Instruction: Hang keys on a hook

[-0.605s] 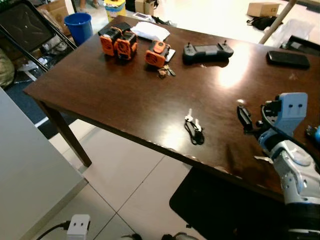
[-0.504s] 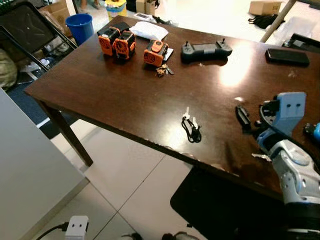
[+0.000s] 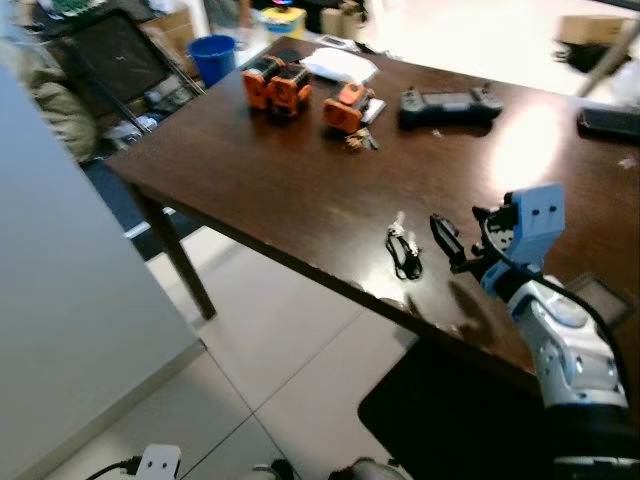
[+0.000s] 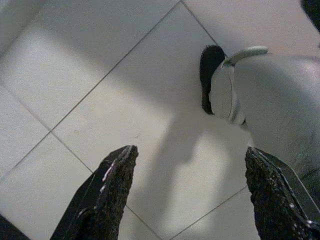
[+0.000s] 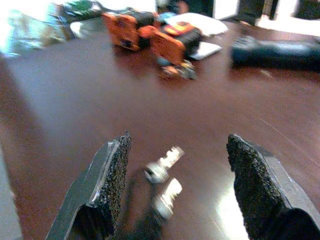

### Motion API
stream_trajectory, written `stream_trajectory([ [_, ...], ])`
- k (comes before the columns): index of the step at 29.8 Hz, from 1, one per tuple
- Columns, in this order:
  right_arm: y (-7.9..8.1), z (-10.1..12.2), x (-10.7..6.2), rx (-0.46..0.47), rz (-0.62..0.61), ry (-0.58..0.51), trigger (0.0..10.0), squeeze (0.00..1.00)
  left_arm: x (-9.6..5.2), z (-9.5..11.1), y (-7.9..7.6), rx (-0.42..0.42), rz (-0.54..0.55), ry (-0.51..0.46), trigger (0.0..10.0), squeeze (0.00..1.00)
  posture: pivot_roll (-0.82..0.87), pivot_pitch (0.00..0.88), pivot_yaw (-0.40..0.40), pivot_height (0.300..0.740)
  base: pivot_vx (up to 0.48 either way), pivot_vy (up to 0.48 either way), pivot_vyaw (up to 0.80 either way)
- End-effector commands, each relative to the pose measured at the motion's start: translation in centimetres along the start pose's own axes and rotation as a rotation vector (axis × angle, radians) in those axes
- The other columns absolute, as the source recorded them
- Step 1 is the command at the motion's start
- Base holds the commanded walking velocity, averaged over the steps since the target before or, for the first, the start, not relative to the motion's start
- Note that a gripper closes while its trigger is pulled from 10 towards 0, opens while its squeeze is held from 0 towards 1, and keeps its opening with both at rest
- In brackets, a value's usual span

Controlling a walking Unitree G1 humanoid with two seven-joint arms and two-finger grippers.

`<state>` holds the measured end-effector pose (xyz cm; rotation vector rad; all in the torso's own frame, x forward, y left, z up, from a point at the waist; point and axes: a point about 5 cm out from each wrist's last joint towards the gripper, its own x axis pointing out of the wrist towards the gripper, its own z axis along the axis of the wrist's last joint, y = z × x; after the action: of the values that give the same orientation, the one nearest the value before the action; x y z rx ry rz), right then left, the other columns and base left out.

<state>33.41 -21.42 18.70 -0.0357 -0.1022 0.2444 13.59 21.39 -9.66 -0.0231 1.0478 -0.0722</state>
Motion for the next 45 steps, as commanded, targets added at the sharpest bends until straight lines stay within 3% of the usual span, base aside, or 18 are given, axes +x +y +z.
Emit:
stream_trajectory([
  [1, 0.6, -0.2, 0.3, 0.009, 0.021, 0.001, 10.0, 0.0, -0.2, -1.0, -0.1, -0.002, -0.002, 0.035, 10.0, 0.0, -0.09, 0.097, 0.072, 0.74, 0.0, 0.0, 0.79],
  [8, 0.5, -0.2, 0.9, 0.011, -0.016, 0.011, 10.0, 0.0, -0.1, -1.0, -0.5, 0.018, -0.02, 0.035, 10.0, 0.0, -0.09, 0.101, 0.073, 0.74, 0.0, 0.0, 0.08],
  [13, 1.2, -0.3, 1.3, 0.014, -0.003, 0.012, 10.0, 0.0, -0.1, -1.3, -0.8, 0.097, -0.042, 0.059, 10.0, 0.0, -0.08, 0.103, 0.074, 0.74, 0.433, 0.0, 0.0],
  [16, 1.4, -0.3, 1.4, 0.016, 0.001, 0.012, 10.0, 0.0, -0.1, -1.3, -0.8, 0.085, -0.036, 0.055, 10.0, 0.0, -0.08, 0.102, 0.075, 0.74, 0.48, 0.0, 0.0],
  [18, 1.5, -0.4, 1.5, 0.018, 0.004, 0.012, 10.0, 0.0, -0.1, -1.3, -0.8, 0.009, -0.026, 0.038, 10.0, 0.0, -0.08, 0.101, 0.072, 0.74, 0.0, 0.0, 0.0],
  [20, 1.5, -0.4, 1.5, 0.018, 0.005, 0.012, 10.0, 0.0, -0.1, -1.3, -0.8, -0.009, -0.029, 0.031, 10.0, 0.0, -0.08, 0.101, 0.072, 0.74, 0.0, 0.0, 0.0],
  [32, 2.0, -0.4, 1.8, 0.028, 0.024, 0.013, 10.0, 0.0, -0.1, -1.4, -0.6, 0.01, 0.006, 0.042, 10.0, 0.0, -0.07, 0.102, 0.065, 0.74, 0.0, -0.276, 0.0],
  [40, 4.5, -0.7, 1.7, 0.085, 0.195, 0.032, 10.0, 0.0, -0.1, -1.4, -0.4, 0.034, 0.024, 0.048, 10.0, 0.0, -0.07, 0.107, 0.06, 0.74, 0.0, 0.0, 0.0],
  [42, 5.9, -1.1, 1.2, 0.055, 0.311, 0.076, 10.0, 0.0, -0.1, -1.5, -0.5, 0.037, 0.023, 0.05, 10.0, 0.0, -0.08, 0.109, 0.061, 0.74, 0.0, 0.0, 0.0],
  [45, 6.7, -1.4, 0.9, 0.022, 0.374, 0.108, 10.0, 0.0, -0.1, -1.5, -0.5, 0.04, 0.022, 0.052, 10.0, 0.0, -0.08, 0.109, 0.061, 0.74, 0.0, 0.0, 0.0],
])
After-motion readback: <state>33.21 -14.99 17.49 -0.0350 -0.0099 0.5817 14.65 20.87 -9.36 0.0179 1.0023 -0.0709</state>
